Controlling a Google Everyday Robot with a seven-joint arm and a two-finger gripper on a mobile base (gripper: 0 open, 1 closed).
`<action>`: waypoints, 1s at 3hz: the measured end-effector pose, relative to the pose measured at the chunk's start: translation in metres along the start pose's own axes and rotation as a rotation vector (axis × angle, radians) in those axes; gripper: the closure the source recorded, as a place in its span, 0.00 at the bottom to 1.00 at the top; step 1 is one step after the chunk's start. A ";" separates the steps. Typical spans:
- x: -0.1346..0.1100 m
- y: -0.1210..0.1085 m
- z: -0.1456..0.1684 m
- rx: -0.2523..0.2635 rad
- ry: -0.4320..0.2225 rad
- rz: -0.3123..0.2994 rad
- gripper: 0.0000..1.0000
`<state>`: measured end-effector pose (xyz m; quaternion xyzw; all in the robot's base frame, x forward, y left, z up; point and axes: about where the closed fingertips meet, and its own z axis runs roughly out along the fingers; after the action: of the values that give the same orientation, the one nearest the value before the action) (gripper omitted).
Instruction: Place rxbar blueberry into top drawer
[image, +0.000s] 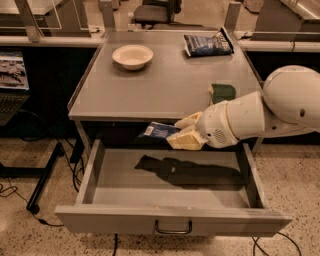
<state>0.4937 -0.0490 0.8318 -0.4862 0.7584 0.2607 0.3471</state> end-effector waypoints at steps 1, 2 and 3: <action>0.014 0.017 -0.005 0.005 0.000 0.038 1.00; 0.025 0.023 -0.001 0.007 -0.006 0.064 1.00; 0.041 0.013 0.013 0.043 -0.008 0.090 1.00</action>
Offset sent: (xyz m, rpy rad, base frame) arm -0.0365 -0.0119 -0.0315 0.0409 0.0619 -0.0759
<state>0.4739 -0.0571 0.7923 -0.4431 0.7834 0.2618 0.3484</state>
